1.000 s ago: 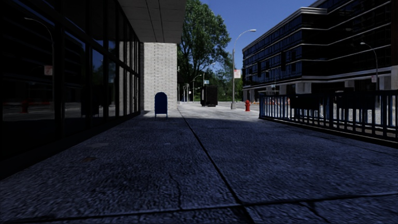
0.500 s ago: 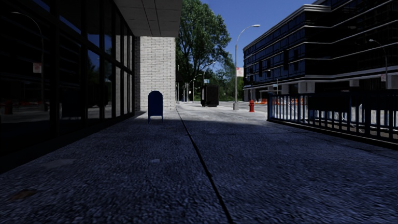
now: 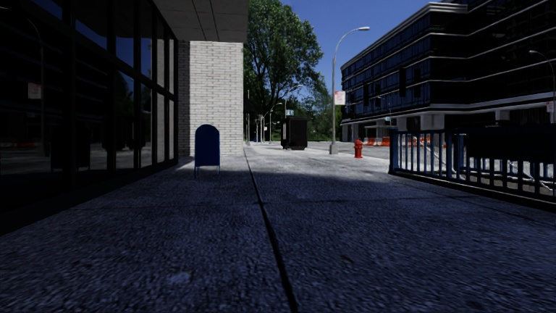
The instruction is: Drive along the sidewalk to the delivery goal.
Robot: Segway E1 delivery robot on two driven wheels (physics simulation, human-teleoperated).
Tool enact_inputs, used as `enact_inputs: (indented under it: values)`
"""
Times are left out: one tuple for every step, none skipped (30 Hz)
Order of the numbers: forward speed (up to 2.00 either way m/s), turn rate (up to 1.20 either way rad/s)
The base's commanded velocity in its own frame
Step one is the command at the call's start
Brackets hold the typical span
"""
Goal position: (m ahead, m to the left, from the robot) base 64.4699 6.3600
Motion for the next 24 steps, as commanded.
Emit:
enact_inputs:
  values:
    - [2.0, 0.0]
    - [2.0, 0.0]
    - [2.0, 0.0]
    - [2.0, 0.0]
    - [2.0, 0.0]
    - [2.0, 0.0]
    - [2.0, 0.0]
    - [2.0, 0.0]
    - [2.0, 0.0]
    - [2.0, 0.0]
    - [2.0, 0.0]
    - [2.0, 0.0]
    - [2.0, 0.0]
    - [2.0, 0.0]
    - [2.0, 0.0]
    - [2.0, 0.0]
    - [2.0, 0.0]
    - [2.0, 0.0]
    - [2.0, 0.0]
    - [2.0, 0.0]
    - [2.0, 0.0]
    - [2.0, 0.0]
    - [2.0, 0.0]
    - [2.0, 0.0]
